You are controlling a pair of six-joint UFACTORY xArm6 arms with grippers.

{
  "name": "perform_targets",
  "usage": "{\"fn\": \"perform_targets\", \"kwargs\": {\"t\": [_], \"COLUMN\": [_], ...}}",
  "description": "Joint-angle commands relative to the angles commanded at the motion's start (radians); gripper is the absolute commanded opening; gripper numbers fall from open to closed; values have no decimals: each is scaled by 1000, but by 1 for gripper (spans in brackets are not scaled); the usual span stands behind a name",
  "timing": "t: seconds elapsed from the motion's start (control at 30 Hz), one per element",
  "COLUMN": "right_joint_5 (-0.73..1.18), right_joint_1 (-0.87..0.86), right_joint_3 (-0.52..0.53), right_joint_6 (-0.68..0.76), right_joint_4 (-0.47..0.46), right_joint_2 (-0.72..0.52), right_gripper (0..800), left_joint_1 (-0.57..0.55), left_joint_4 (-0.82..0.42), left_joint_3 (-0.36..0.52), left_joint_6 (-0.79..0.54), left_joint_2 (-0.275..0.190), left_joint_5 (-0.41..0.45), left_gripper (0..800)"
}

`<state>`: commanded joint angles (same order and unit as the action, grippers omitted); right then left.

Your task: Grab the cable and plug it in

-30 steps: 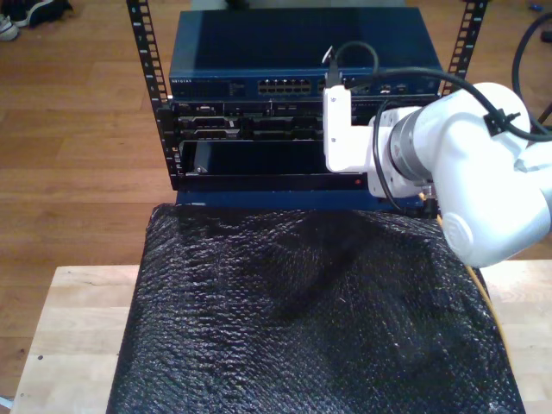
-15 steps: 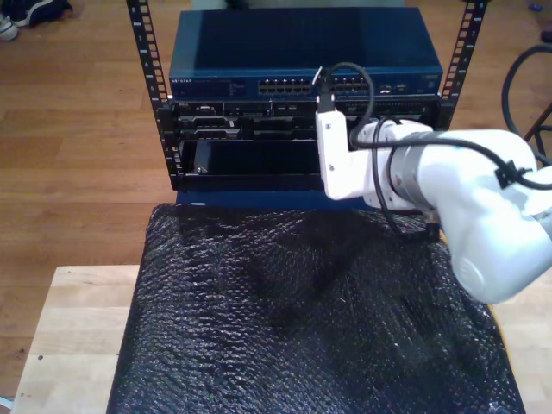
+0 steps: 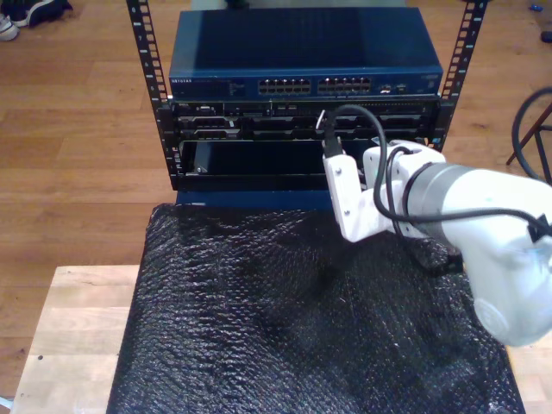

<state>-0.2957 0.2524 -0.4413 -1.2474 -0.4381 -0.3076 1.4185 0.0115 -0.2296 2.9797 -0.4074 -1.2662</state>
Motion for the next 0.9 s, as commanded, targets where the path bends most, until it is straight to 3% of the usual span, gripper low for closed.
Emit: {"fn": "perform_targets", "kwargs": {"t": [0.23,0.37,0.63,0.9], "right_joint_5": [-29,-143,-189,-453], "right_joint_1": [3,5,3,2], "right_joint_3": [9,23,-32,-104], "right_joint_6": [-14,-40,-35,-40], "right_joint_4": [-9,-5,-2,3], "right_joint_2": [6,18,135,307], "right_gripper": [0,0,0,0], "left_joint_1": [0,0,0,0], "left_joint_4": [0,0,2,0], "left_joint_3": [0,0,0,0], "left_joint_6": [0,0,0,0], "left_joint_2": [0,0,0,0], "left_joint_5": [0,0,0,0], "left_gripper": [800,800,800,800]}}
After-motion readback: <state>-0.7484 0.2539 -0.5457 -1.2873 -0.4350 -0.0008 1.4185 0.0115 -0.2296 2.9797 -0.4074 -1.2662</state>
